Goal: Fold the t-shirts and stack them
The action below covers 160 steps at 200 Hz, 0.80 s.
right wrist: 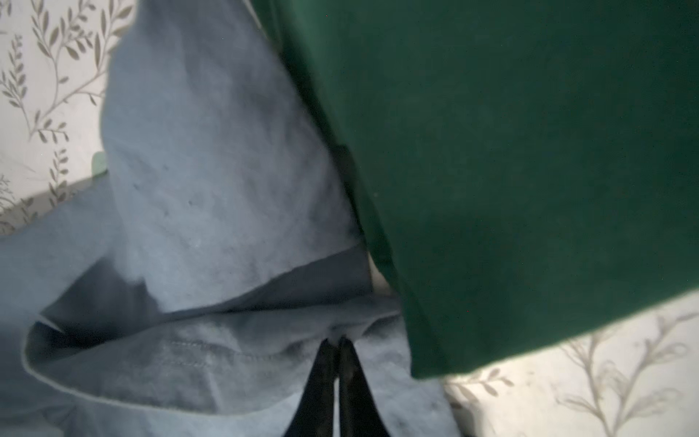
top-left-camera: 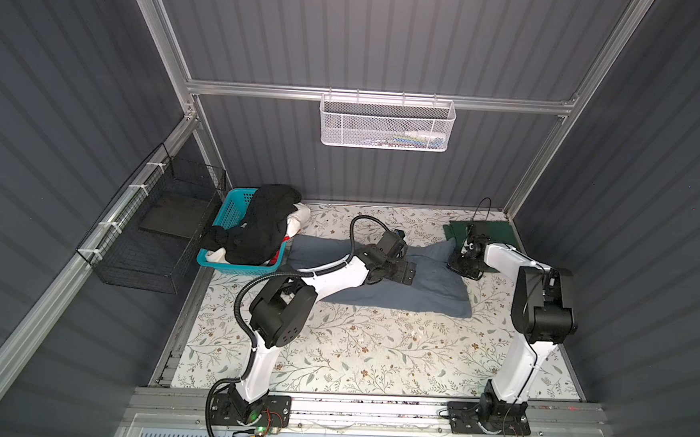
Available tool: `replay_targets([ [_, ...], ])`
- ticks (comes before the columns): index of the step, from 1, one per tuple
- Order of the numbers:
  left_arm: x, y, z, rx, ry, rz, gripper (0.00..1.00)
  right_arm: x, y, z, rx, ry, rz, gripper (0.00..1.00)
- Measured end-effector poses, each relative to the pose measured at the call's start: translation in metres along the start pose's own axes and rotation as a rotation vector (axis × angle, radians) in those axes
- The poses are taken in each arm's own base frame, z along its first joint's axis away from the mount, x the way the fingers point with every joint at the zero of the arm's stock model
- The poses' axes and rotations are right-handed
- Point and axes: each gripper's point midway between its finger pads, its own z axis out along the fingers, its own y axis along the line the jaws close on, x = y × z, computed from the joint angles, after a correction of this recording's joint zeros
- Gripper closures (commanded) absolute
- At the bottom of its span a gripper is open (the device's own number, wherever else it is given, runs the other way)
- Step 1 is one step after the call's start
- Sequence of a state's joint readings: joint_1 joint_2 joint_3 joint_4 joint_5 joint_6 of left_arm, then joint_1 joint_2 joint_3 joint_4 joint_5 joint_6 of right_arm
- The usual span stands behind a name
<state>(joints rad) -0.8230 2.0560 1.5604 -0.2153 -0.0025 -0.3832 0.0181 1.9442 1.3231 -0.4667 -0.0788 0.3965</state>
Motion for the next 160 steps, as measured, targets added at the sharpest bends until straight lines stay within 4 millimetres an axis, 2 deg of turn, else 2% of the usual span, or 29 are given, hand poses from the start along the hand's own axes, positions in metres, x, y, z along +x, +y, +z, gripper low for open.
replay_targets([
  [89, -0.001, 0.002, 0.000, -0.009, -0.003, 0.000, 0.00, -0.009, -0.001, -0.003, 0.023, -0.006, -0.008, 1.00],
  [140, -0.001, 0.004, 0.000, -0.023, -0.007, 0.000, 0.00, -0.045, 0.012, -0.014, 0.015, -0.074, -0.027, 1.00],
  [143, -0.001, 0.004, 0.000, -0.023, -0.007, 0.000, 0.00, -0.047, 0.012, -0.014, 0.018, -0.076, -0.027, 0.94],
  [154, 0.000, 0.004, 0.000, -0.024, -0.006, 0.000, 0.00, -0.053, 0.013, -0.010, 0.026, -0.073, -0.036, 0.62],
  [160, 0.000, 0.005, 0.000, -0.027, -0.006, -0.001, 0.00, -0.056, 0.014, -0.008, 0.030, -0.071, -0.041, 0.50],
])
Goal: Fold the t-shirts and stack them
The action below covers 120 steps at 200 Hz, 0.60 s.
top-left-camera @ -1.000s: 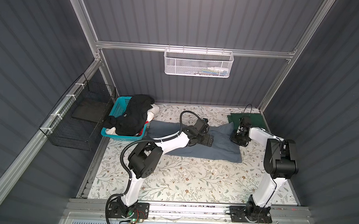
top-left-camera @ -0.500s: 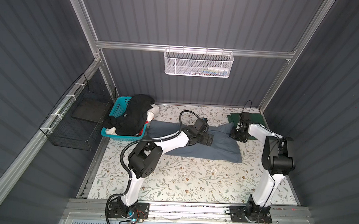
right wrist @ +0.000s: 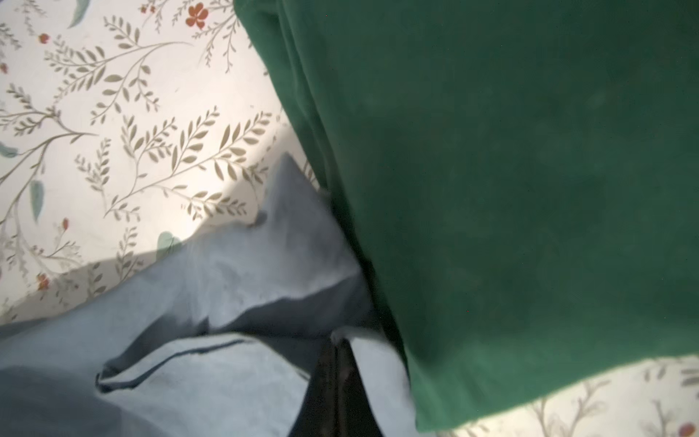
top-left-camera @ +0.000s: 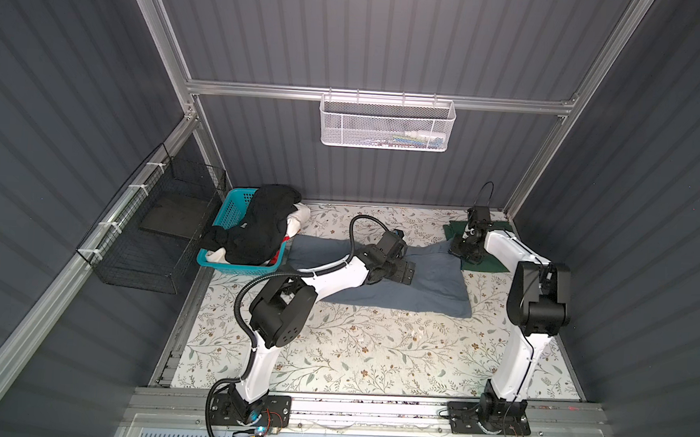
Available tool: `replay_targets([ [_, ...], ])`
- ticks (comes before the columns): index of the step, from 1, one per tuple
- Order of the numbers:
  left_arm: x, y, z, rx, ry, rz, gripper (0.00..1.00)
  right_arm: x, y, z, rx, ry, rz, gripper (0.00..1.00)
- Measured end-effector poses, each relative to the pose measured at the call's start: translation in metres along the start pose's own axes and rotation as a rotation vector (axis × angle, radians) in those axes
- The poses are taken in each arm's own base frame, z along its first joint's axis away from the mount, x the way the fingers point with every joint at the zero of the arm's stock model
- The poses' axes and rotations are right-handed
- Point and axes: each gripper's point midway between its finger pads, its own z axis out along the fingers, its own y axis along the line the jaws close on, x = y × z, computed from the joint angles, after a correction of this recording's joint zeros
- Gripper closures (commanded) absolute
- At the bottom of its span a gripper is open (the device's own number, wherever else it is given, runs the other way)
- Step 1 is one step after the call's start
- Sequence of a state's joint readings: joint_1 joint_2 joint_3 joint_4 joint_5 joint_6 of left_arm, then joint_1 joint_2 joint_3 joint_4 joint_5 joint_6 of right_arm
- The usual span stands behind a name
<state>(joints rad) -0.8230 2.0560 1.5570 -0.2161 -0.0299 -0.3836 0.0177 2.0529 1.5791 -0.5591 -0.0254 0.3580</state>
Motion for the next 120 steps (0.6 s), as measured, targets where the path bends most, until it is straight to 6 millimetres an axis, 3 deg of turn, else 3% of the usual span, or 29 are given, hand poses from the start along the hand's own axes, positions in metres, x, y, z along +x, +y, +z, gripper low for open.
replay_targets([
  [23, 0.004, 0.004, 0.001, -0.018, 0.007, 0.004, 0.00, 0.003, -0.003, 0.003, 0.020, 0.021, -0.006, 0.23],
  [44, 0.010, 0.013, 0.002, -0.057, 0.013, 0.014, 0.00, 0.015, -0.008, -0.011, 0.029, 0.017, -0.003, 0.17],
  [62, 0.014, 0.025, -0.004, -0.115, 0.011, 0.022, 0.00, 0.025, -0.012, -0.040, 0.031, -0.013, 0.016, 0.17],
  [89, 0.009, 0.046, -0.029, -0.237, -0.027, 0.032, 0.00, 0.033, -0.003, -0.081, 0.010, -0.092, 0.028, 0.24],
  [104, 0.007, 0.058, -0.046, -0.307, -0.060, 0.035, 0.09, 0.045, 0.013, -0.091, -0.014, -0.098, 0.011, 0.46],
  [120, 0.013, 0.077, -0.060, -0.371, -0.064, 0.022, 0.12, 0.065, 0.031, -0.086, -0.042, -0.059, -0.021, 0.57],
])
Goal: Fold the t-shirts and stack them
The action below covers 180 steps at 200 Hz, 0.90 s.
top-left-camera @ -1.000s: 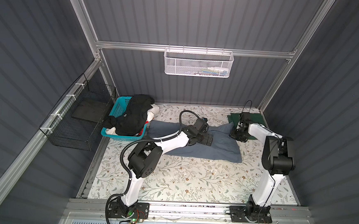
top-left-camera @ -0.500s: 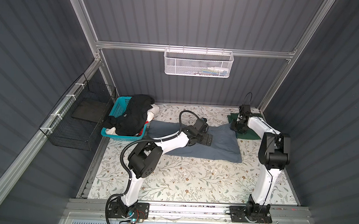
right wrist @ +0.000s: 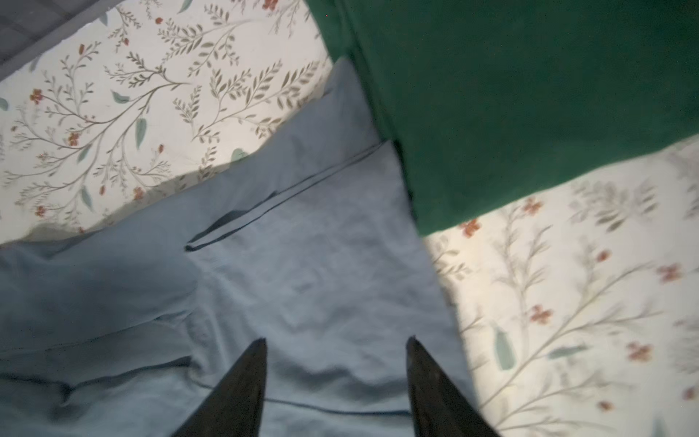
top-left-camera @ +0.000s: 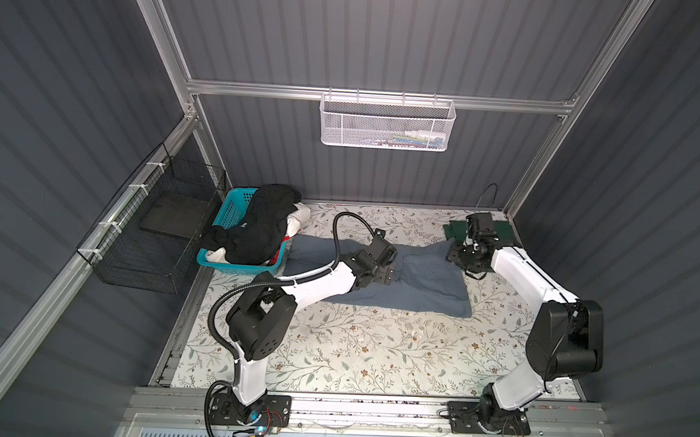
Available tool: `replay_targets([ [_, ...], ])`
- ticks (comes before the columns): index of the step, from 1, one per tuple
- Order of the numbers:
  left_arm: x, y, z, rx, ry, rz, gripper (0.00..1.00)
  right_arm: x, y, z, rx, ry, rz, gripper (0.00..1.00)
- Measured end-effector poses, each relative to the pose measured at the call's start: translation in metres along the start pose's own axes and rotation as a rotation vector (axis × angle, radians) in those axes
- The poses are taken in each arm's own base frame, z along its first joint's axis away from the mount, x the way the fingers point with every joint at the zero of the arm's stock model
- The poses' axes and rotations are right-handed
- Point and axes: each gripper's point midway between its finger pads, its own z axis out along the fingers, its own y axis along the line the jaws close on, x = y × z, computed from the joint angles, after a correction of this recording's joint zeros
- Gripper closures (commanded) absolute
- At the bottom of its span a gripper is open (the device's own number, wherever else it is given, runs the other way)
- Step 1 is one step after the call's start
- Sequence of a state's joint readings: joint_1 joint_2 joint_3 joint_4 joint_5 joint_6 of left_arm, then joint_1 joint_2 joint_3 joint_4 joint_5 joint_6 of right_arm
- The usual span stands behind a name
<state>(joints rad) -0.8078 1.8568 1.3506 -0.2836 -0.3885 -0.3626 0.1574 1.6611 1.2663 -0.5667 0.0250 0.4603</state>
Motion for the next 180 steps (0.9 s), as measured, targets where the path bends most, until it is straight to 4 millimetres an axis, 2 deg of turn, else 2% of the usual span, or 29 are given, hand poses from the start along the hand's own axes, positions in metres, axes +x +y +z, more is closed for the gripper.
replay_targets([
  [21, 0.020, 0.031, 0.000, -0.048, 0.038, -0.036, 0.11, 0.030, 0.016, 0.018, -0.015, 0.082, -0.023, 0.72],
  [40, 0.036, 0.063, 0.007, -0.107, 0.080, -0.072, 0.07, 0.048, 0.022, 0.037, 0.001, 0.141, -0.034, 0.74],
  [73, 0.041, 0.102, 0.016, -0.204, 0.111, -0.104, 0.06, 0.068, 0.021, 0.062, 0.040, 0.207, -0.048, 0.74],
  [114, 0.055, 0.111, 0.016, -0.245, 0.161, -0.074, 0.06, 0.069, 0.020, 0.087, 0.092, 0.252, -0.083, 0.75],
  [180, 0.100, 0.121, 0.014, -0.282, 0.283, -0.029, 0.06, 0.060, 0.031, 0.094, 0.086, 0.251, -0.121, 0.71],
])
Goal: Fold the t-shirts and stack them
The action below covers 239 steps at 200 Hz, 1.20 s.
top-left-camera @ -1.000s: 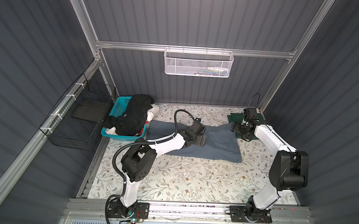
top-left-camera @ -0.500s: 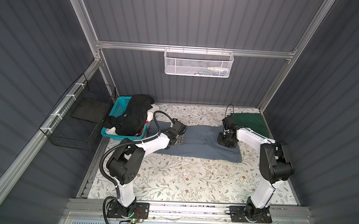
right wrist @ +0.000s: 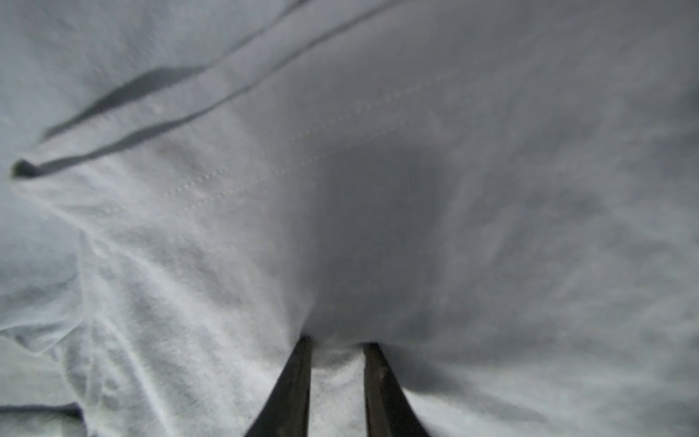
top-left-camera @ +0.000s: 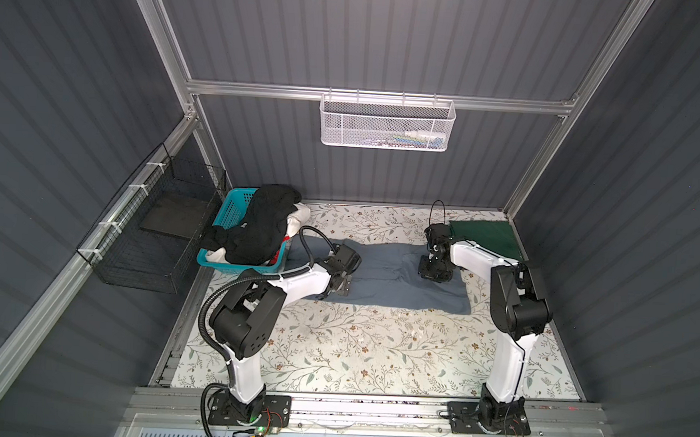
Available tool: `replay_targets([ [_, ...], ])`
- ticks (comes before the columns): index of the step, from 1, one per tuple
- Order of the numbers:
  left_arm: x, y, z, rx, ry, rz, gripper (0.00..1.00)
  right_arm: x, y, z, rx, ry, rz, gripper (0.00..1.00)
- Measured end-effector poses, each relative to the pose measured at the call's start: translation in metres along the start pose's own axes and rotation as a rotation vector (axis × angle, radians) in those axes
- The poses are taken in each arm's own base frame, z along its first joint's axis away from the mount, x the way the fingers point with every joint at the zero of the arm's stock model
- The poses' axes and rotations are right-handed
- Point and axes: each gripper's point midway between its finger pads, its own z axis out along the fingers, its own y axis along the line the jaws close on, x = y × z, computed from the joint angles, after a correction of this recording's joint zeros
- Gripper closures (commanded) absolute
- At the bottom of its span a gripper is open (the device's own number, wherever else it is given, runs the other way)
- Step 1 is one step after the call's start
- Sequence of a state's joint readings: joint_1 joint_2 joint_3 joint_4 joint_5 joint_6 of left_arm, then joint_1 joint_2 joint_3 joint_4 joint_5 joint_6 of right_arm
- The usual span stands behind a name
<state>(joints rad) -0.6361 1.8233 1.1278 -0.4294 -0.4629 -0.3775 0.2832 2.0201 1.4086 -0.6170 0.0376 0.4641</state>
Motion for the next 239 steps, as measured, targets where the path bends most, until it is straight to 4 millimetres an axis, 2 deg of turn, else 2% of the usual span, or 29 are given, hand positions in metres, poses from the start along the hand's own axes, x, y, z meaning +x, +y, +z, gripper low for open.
replay_targets([
  [57, 0.011, -0.005, 0.002, 0.035, 0.039, 0.002, 0.08, -0.006, 0.005, 0.001, -0.005, 0.001, -0.018, 0.71],
  [91, 0.014, -0.009, 0.002, 0.058, 0.052, -0.004, 0.14, -0.017, 0.011, 0.005, -0.015, -0.004, -0.032, 0.70],
  [120, 0.016, -0.011, 0.003, 0.066, 0.059, -0.005, 0.28, -0.021, 0.014, 0.006, -0.018, -0.002, -0.045, 0.70],
  [163, 0.023, -0.019, -0.002, 0.072, 0.063, 0.024, 0.33, -0.033, 0.021, 0.010, -0.023, -0.002, -0.068, 0.70],
  [216, 0.066, -0.048, -0.033, 0.102, 0.083, 0.131, 0.37, -0.041, 0.029, 0.012, -0.033, -0.010, -0.103, 0.69],
  [239, 0.087, -0.051, -0.043, 0.122, 0.118, 0.145, 0.37, -0.044, 0.036, 0.013, -0.041, -0.008, -0.125, 0.69],
])
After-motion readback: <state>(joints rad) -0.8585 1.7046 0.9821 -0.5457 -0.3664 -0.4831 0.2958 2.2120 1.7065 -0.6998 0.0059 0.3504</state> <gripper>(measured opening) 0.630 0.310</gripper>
